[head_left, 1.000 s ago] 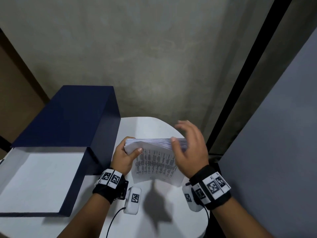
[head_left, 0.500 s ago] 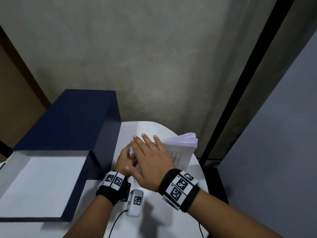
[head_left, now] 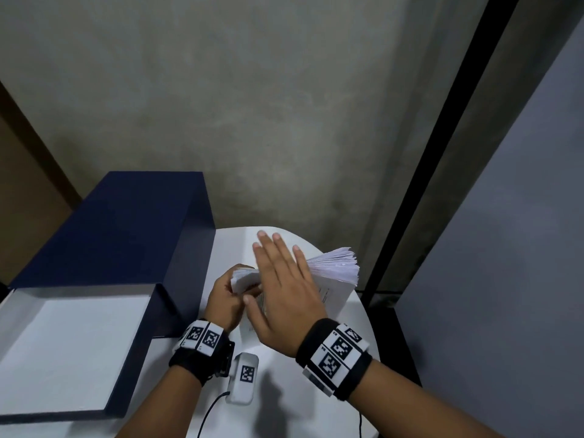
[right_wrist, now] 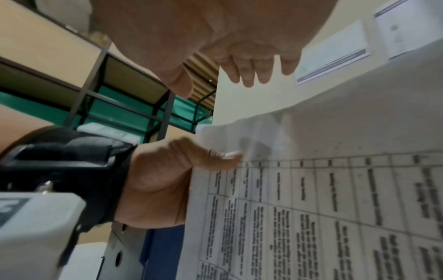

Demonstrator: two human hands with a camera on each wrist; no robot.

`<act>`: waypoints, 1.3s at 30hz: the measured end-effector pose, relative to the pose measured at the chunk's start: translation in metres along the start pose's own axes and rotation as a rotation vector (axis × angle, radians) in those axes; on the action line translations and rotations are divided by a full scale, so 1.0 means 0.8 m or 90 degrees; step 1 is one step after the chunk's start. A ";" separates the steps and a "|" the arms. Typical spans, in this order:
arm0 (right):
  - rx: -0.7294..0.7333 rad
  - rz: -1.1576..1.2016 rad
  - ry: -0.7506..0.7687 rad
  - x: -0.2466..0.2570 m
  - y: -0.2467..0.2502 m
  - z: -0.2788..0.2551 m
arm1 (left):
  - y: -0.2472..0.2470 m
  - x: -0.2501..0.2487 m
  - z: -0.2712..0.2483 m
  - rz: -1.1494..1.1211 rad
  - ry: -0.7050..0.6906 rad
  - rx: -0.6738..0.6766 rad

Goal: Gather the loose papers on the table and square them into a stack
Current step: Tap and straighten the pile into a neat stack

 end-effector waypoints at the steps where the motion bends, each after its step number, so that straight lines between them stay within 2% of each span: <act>1: 0.004 -0.016 -0.010 -0.005 0.000 -0.003 | 0.001 0.001 -0.001 0.000 0.005 0.002; 4: 0.013 -0.053 -0.038 -0.027 -0.002 -0.013 | 0.007 0.012 0.002 -0.009 0.039 -0.027; 9: 0.040 -0.113 -0.093 -0.065 0.007 -0.031 | 0.008 0.017 0.000 0.004 0.095 -0.024; 12: -0.034 -0.083 -0.196 -0.110 0.020 -0.043 | 0.008 0.017 0.000 -0.018 0.104 -0.036; 14: -0.086 0.050 -0.222 -0.141 0.014 -0.054 | 0.010 0.019 -0.002 -0.031 0.113 -0.050; 17: -0.238 0.487 -0.291 -0.171 -0.006 -0.076 | 0.013 0.024 -0.003 -0.049 0.123 -0.086; 19: -0.258 0.607 -0.327 -0.172 -0.027 -0.084 | 0.011 0.026 0.000 -0.053 0.131 -0.097; 22: -0.234 0.598 -0.327 -0.161 -0.051 -0.088 | 0.006 0.027 0.003 -0.034 0.124 -0.118; 25: -0.236 0.470 -0.305 -0.149 -0.045 -0.081 | -0.001 0.015 0.007 0.053 0.089 -0.135; 31: -0.364 0.409 -0.214 -0.135 -0.004 -0.063 | -0.019 -0.028 -0.009 0.131 -0.080 -0.203; 33: -0.351 0.413 -0.224 -0.131 -0.018 -0.073 | -0.022 -0.011 -0.017 0.169 -0.052 -0.205; 36: -0.241 0.458 -0.280 -0.127 -0.059 -0.091 | -0.031 0.035 -0.024 0.251 0.017 -0.132; 39: -0.274 0.462 -0.292 -0.133 -0.054 -0.091 | -0.029 0.038 -0.021 0.271 0.008 -0.144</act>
Point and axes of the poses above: each hand's wrist, its own z-axis towards the middle knuckle, its own y-axis out of the back of the hand, x = y × z, the point moved 4 cm from there along z, towards the middle knuckle, and after that the axes turned 8 degrees about y, right-handed, at the moved point
